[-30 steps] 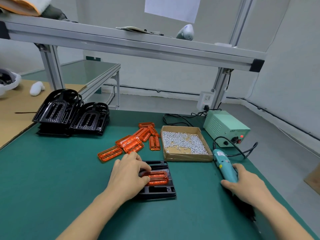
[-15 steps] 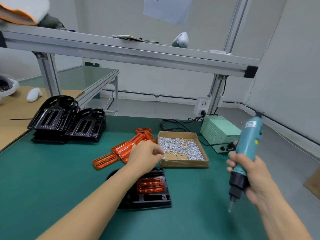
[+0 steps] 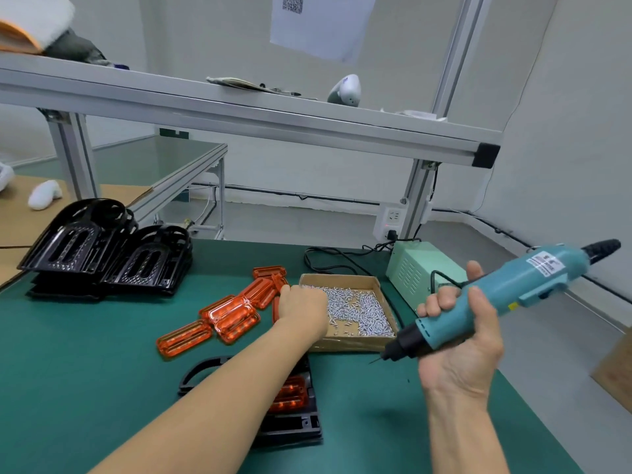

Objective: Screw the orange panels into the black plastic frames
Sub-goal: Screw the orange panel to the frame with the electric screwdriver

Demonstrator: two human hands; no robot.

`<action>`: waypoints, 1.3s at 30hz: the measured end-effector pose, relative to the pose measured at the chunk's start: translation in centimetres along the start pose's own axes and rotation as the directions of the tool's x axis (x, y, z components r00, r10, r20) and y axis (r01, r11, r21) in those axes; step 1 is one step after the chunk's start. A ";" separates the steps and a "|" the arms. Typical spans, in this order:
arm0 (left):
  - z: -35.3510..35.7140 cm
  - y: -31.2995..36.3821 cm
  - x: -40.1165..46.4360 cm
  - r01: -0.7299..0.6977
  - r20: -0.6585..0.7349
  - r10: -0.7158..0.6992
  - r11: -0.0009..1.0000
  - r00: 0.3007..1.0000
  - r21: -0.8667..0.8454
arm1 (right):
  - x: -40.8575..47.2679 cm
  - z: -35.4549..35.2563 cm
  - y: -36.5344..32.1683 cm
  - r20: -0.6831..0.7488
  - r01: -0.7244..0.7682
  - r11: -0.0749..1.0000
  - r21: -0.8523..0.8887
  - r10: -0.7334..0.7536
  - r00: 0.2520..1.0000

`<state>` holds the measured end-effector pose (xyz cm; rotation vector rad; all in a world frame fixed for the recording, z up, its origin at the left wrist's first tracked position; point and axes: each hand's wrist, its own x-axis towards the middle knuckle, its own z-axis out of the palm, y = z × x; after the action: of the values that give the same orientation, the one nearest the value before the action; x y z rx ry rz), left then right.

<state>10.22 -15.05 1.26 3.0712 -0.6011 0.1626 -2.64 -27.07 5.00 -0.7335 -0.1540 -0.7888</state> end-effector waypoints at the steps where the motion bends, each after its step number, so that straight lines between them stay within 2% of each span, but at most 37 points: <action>1: 0.1 0.1 0.1 0.000 0.001 0.000 1.000 1.000 0.011 | 0.0 0.1 0.1 0.017 0.010 1.000 -0.003 -0.010 1.000; 7: 0.5 0.0 0.5 -0.010 0.016 0.010 1.000 1.000 0.023 | 0.0 0.3 1.1 -0.004 -0.028 1.000 -0.013 0.028 1.000; 14: 0.3 -0.6 0.7 -0.099 0.097 0.094 0.994 0.991 0.052 | -0.1 -0.4 1.7 -0.029 -0.065 0.997 -0.053 0.063 0.998; 18: 0.7 -1.1 0.5 -0.125 0.059 0.120 0.988 0.991 0.090 | 0.0 -0.6 1.8 -0.052 -0.064 0.998 -0.009 0.063 0.997; 20: 0.8 -1.2 0.2 -0.086 -0.024 0.086 0.996 0.996 0.013 | 0.0 -0.8 1.7 -0.059 -0.075 0.997 0.023 0.077 0.995; 22: 0.6 -1.4 -0.3 -0.069 -0.115 0.048 0.981 0.992 -0.181 | 0.0 -0.9 1.6 -0.072 -0.087 0.995 0.038 0.089 0.993; 23: 0.5 -1.7 -0.8 -0.062 -0.139 0.015 0.939 0.990 -0.338 | 0.0 -0.9 1.6 -0.080 -0.090 0.995 0.044 0.093 0.992; 24: 0.2 -1.9 -1.3 -0.046 -0.134 -0.029 0.853 0.991 -0.520 | 0.0 -0.9 1.6 -0.085 -0.091 0.995 0.052 0.095 0.992; 26: -0.3 -2.7 -2.5 -0.009 -0.085 -0.101 0.589 0.991 -0.808 | 0.0 -0.7 1.5 -0.085 -0.093 0.993 0.073 0.099 0.991; 28: -0.7 -3.5 -4.0 0.018 -0.034 -0.152 0.327 0.988 -0.945 | -0.2 -0.5 1.5 -0.080 -0.096 0.992 0.078 0.102 0.992; 31: -0.8 -4.7 -6.2 0.096 0.100 -0.144 -0.036 0.984 -0.995 | -0.7 0.0 1.5 -0.066 -0.118 0.992 0.049 0.121 0.990; 33: -0.9 -5.3 -7.8 0.125 0.153 -0.111 -0.223 0.982 -0.967 | -1.0 0.5 1.5 -0.035 -0.134 0.990 0.045 0.136 0.990; 36: -1.1 -6.2 -10.1 0.116 0.164 -0.097 -0.377 0.982 -0.919 | -1.5 1.6 1.4 -0.013 -0.117 0.992 0.043 0.117 0.993; 39: -1.3 -6.9 -11.6 0.095 0.159 -0.106 -0.451 0.981 -0.887 | -1.8 3.0 1.5 -0.008 -0.095 0.994 0.057 0.095 0.995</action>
<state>1.99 -4.30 1.45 1.1178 -0.1061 -0.2804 -2.47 -23.32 5.68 -0.6784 -0.1305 -0.6949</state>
